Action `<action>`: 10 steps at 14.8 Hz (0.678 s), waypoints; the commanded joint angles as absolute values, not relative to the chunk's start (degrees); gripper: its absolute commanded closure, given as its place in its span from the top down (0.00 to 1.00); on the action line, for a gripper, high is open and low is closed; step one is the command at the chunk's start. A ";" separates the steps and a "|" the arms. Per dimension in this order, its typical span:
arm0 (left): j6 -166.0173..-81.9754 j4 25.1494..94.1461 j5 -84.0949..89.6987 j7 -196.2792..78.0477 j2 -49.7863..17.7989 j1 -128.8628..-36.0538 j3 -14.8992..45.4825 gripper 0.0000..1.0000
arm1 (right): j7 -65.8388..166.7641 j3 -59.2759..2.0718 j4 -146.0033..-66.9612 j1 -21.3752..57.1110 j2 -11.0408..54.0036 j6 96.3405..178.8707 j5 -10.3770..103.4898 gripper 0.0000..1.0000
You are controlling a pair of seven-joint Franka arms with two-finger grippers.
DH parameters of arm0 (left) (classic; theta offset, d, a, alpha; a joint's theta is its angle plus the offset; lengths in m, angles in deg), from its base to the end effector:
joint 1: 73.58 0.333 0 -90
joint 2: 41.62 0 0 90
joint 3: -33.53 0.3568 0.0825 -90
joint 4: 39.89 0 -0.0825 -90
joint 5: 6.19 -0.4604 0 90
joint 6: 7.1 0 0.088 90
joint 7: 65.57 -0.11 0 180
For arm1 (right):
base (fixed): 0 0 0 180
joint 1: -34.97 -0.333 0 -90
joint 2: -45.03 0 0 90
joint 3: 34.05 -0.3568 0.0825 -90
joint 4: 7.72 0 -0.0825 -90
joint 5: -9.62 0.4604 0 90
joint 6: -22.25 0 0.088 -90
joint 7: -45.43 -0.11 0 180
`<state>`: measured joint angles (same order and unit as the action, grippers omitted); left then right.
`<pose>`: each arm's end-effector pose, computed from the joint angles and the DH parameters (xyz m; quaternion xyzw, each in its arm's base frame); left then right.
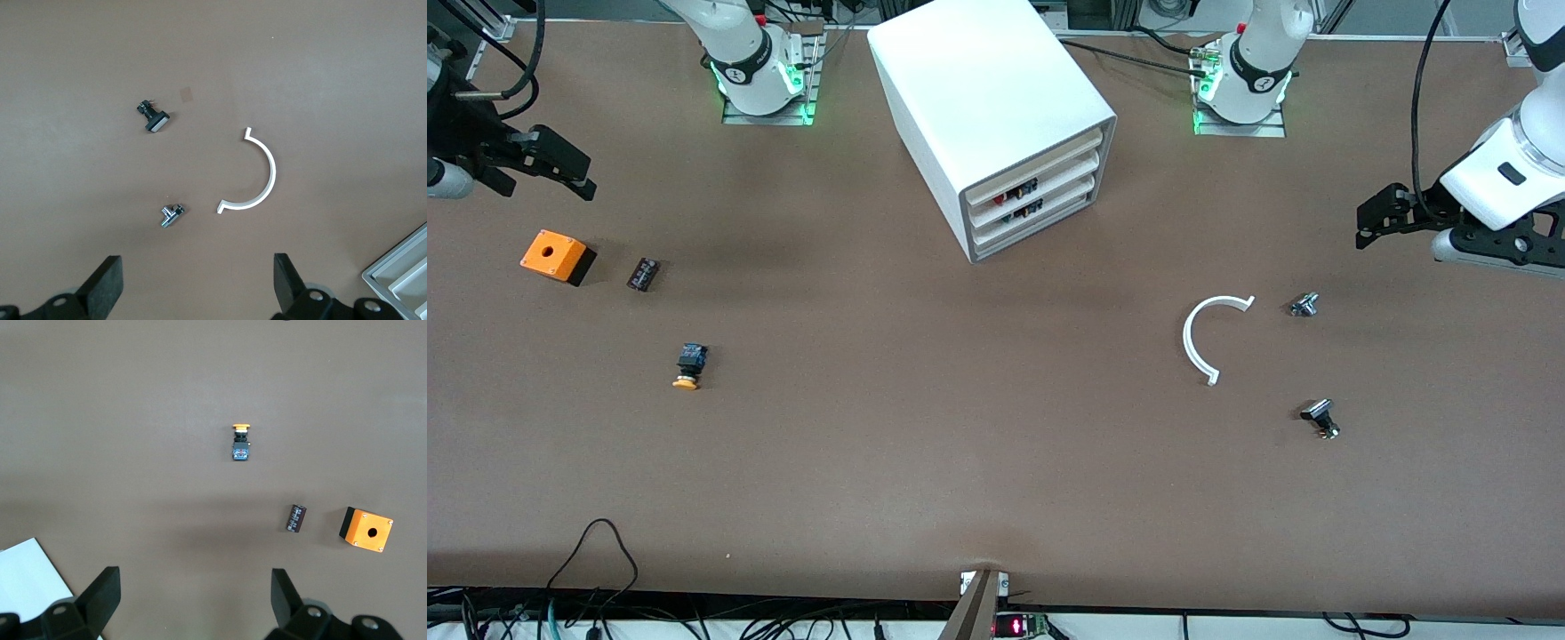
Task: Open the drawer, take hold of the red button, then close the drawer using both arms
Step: 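Move both grippers from rest toward the white drawer unit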
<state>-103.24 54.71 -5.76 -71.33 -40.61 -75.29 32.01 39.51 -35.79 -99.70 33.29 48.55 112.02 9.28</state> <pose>0.6430 -0.0369 0.6162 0.9969 -0.0780 0.0047 0.0039 0.6079 0.0363 0.6811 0.9997 -0.0219 0.0117 0.0030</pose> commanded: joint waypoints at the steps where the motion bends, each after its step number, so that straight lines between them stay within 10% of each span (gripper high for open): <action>1: -102.02 54.15 -5.49 -71.98 -41.09 -75.52 32.12 0.99 | 39.81 -36.07 -98.07 33.56 47.67 111.46 9.01 1.00; 10: -102.02 54.07 -5.40 -72.07 -41.09 -75.52 32.12 0.99 | 39.63 -36.25 -99.30 33.39 44.59 109.53 8.39 1.00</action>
<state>-103.14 54.69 -5.76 -71.33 -40.62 -75.32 32.00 39.45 -35.94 -99.87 33.29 46.09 111.14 9.16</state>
